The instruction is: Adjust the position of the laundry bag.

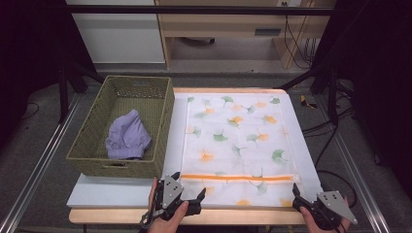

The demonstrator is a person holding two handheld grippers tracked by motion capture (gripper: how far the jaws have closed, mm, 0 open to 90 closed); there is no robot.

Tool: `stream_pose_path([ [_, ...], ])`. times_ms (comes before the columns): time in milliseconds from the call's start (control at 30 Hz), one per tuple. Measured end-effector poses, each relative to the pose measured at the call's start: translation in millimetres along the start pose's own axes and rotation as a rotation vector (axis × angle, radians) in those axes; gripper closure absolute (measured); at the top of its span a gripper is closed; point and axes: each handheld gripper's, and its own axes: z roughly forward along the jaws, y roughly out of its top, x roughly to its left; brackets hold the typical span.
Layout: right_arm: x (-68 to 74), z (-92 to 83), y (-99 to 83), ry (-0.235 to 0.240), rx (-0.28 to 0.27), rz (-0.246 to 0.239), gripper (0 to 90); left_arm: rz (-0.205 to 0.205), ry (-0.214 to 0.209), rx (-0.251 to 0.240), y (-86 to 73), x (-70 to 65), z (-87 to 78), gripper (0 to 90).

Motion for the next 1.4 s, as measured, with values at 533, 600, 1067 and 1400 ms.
stream_pose_path([
  [533,-0.4,1.0,-4.9,0.092,0.121,0.002,31.4,0.000,0.086,0.060,-10.7,-2.7,-17.4,7.0],
  [600,-0.5,2.7,-5.7,0.091,0.135,-0.002,30.8,0.004,0.100,0.067,-11.5,-3.9,-14.3,8.1],
  [1067,-8.3,25.4,-13.3,0.150,0.253,0.043,32.4,0.011,0.145,0.082,-16.1,-7.0,-8.7,17.0],
  [1400,-0.2,29.2,-13.3,0.165,0.283,0.014,45.9,0.001,0.160,0.113,-20.4,-4.6,-5.2,24.6],
])
